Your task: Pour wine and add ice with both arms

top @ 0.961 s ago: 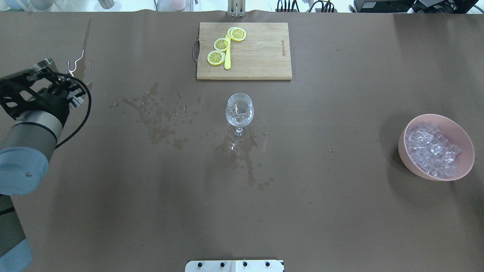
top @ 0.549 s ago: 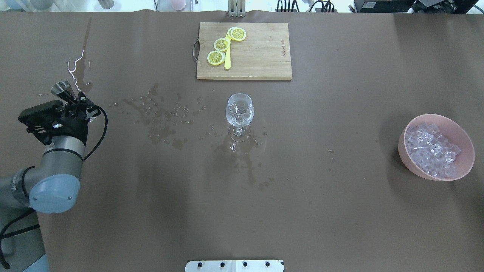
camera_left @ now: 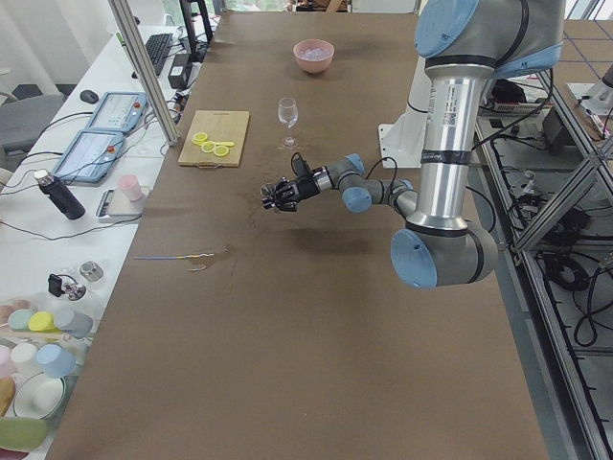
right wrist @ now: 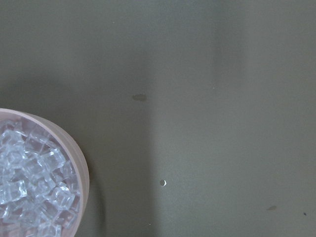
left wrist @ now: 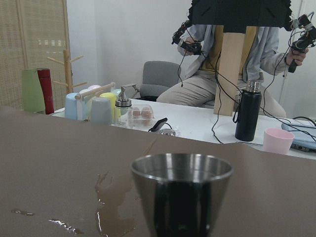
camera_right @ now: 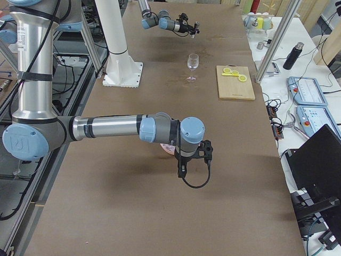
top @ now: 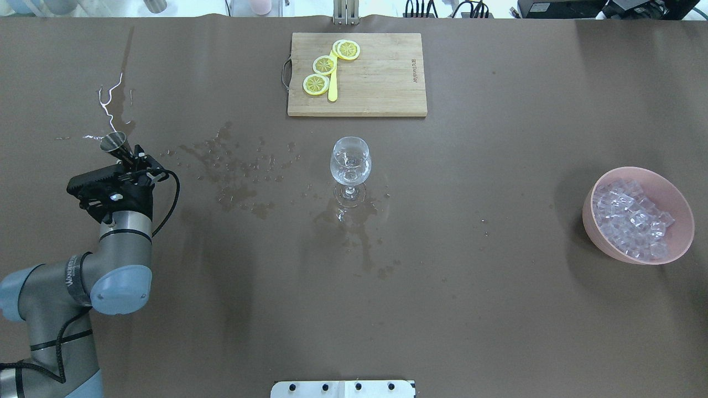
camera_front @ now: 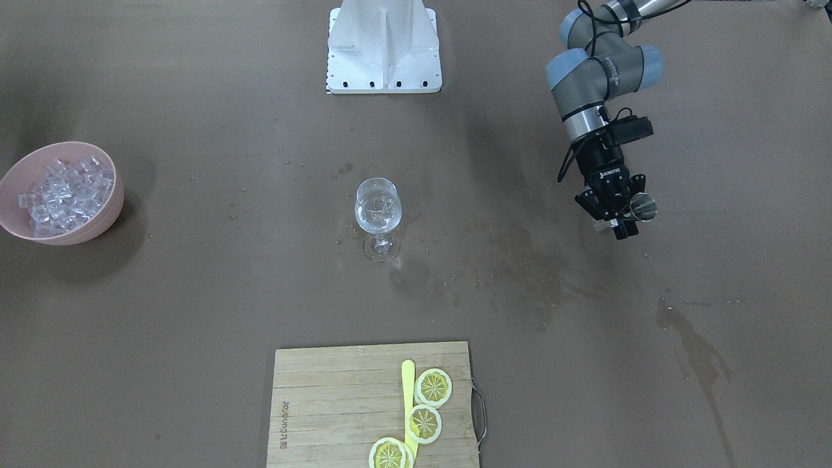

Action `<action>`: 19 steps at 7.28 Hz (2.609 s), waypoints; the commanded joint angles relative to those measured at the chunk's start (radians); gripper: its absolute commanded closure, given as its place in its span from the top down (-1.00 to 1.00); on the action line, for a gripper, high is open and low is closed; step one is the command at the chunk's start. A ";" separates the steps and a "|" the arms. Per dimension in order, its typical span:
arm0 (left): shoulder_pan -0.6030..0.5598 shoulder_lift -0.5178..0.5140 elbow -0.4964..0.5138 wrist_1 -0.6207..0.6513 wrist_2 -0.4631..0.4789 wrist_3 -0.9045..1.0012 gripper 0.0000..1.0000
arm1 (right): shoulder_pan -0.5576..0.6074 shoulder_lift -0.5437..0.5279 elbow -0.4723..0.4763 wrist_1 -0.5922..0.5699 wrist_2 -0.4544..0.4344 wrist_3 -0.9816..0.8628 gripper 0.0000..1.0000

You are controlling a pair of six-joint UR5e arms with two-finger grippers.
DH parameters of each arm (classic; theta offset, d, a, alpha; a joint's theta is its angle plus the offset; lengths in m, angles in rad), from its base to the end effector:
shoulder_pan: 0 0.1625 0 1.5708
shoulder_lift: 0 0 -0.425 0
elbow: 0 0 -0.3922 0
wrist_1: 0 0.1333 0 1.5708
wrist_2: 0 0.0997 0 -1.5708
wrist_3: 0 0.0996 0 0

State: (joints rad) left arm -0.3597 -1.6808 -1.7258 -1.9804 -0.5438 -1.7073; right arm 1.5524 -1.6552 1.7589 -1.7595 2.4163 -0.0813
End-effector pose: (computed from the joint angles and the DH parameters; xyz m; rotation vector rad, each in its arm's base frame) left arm 0.4240 -0.3929 0.4602 1.0741 0.5119 -0.7835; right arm 0.0505 -0.4490 0.6197 -0.0533 -0.8472 -0.0577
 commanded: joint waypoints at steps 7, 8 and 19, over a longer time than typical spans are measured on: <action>0.028 -0.065 0.150 0.003 0.107 -0.046 -1.00 | 0.000 0.000 -0.001 0.000 0.001 0.002 1.00; 0.028 -0.065 0.152 0.003 0.107 -0.046 -0.98 | 0.000 0.000 -0.001 0.000 0.001 0.000 1.00; 0.028 -0.057 0.172 0.003 0.107 -0.069 0.95 | 0.000 0.000 0.001 0.000 0.001 0.000 1.00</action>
State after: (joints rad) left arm -0.3313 -1.7431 -1.5441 -1.9774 -0.4360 -1.7845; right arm 1.5524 -1.6552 1.7588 -1.7595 2.4175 -0.0813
